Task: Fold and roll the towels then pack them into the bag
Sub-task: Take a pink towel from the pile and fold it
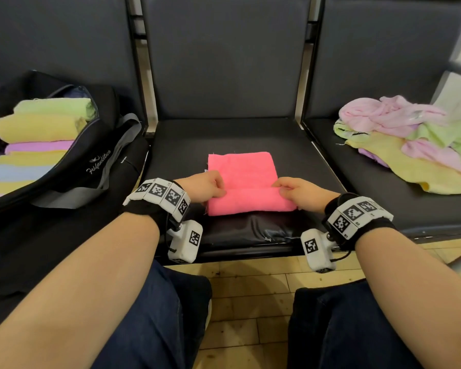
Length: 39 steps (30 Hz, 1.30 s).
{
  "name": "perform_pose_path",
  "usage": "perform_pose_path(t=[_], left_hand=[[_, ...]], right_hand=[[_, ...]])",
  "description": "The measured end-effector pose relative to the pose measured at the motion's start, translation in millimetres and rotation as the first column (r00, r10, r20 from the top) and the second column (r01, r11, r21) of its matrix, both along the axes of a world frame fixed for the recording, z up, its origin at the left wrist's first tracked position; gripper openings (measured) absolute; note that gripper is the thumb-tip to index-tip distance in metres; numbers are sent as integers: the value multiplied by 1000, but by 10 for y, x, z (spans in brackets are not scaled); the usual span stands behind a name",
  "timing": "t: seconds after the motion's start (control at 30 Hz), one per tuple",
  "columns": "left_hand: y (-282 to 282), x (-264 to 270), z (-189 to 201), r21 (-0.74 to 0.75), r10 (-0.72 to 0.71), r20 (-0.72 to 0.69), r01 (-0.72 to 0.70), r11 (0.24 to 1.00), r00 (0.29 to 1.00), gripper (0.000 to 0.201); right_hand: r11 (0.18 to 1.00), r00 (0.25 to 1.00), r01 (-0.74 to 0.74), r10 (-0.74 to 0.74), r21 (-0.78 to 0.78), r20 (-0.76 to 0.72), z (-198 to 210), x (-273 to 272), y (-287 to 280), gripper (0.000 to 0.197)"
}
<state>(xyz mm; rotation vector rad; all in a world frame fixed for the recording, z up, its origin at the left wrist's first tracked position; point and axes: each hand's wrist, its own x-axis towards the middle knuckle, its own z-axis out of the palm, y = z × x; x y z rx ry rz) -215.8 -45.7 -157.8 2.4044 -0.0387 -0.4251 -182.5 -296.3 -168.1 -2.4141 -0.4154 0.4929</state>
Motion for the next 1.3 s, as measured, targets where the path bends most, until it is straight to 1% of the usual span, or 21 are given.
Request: perform_pose_path(t=[0.07, 0.13, 0.2, 0.27, 0.33, 0.43, 0.53, 0.6, 0.63, 0.67, 0.7, 0.73, 0.83, 0.9, 0.93, 1.0, 1.07, 1.13, 1.23, 1.27, 1.3], left_hand=[[-17, 6, 13, -49, 3, -2, -3, 999, 1000, 17], [-31, 6, 23, -37, -35, 10, 35, 999, 999, 18], [-37, 0, 18, 16, -79, 32, 78, 997, 996, 16], [-30, -6, -1, 91, -99, 67, 93, 992, 993, 10], [-20, -14, -12, 120, -107, 103, 94, 988, 989, 8], [-33, -25, 3, 83, -161, 161, 149, 985, 974, 16], [-57, -48, 36, 105, -221, 125, 209, 972, 967, 24], [-72, -61, 60, 159, -235, 113, 216, 963, 965, 14], [-73, -70, 77, 176, -230, 94, 211, 961, 969, 8], [-65, -77, 86, 187, -213, 56, 199, 962, 976, 13], [-54, -85, 90, 199, -200, 4, 195, 961, 980, 23], [-37, -89, 94, 217, -202, -35, 205, 954, 979, 33], [14, -98, 109, 278, -285, -99, 302, 912, 953, 52], [31, -95, 114, 282, -312, -130, 337, 898, 941, 59], [31, -87, 103, 280, -313, -132, 338, 899, 941, 62], [10, -68, 67, 266, -308, -107, 326, 907, 945, 61], [-5, -44, 21, 248, -276, -34, 275, 929, 961, 52], [6, -23, 2, 214, -202, 41, 188, 958, 979, 41], [6, -1, 20, 179, -137, 76, 121, 976, 988, 30], [-7, 0, 24, 164, -119, 66, 107, 981, 991, 30], [-26, -3, 31, 147, -95, 49, 87, 985, 994, 31]], right_hand=[[999, 1000, 28, -28, 28, -3, 2, 14, 14, 25], [999, 999, 33, -33, -1, 23, 13, 23, 22, 22], [998, 996, 42, -38, -47, 76, 24, 13, 21, 14], [997, 990, 57, -50, -53, 132, 12, 13, 5, 5], [998, 975, 45, -34, -43, 220, -2, 13, -5, 9], [1000, 950, -11, 12, -5, 311, -7, 17, 16, 11], [998, 960, -39, 53, -57, 275, 10, -1, 42, 20], [995, 968, -37, 58, -93, 244, 49, -15, 43, 26], [994, 975, -33, 54, -100, 217, 75, -25, 37, 25], [994, 982, -30, 49, -108, 184, 106, -41, 34, 24], [992, 988, -27, 45, -121, 149, 124, -51, 30, 24], [989, 992, -27, 45, -147, 115, 135, -64, 27, 28], [962, 996, -59, 73, -266, 43, 130, -102, 29, 54], [948, 994, -88, 105, -305, 40, 110, -109, 40, 61], [952, 992, -91, 112, -292, 56, 102, -104, 43, 60], [972, 992, -71, 91, -222, 82, 95, -90, 42, 51], [979, 992, -60, 80, -192, 98, 76, -71, 28, 39], [981, 992, -50, 70, -185, 102, 58, -48, 5, 31], [987, 993, -6, 24, -158, 116, 61, -41, 12, 18], [988, 993, 13, 7, -156, 121, 67, -43, 27, 18], [986, 992, 28, -8, -163, 126, 70, -41, 47, 23]])
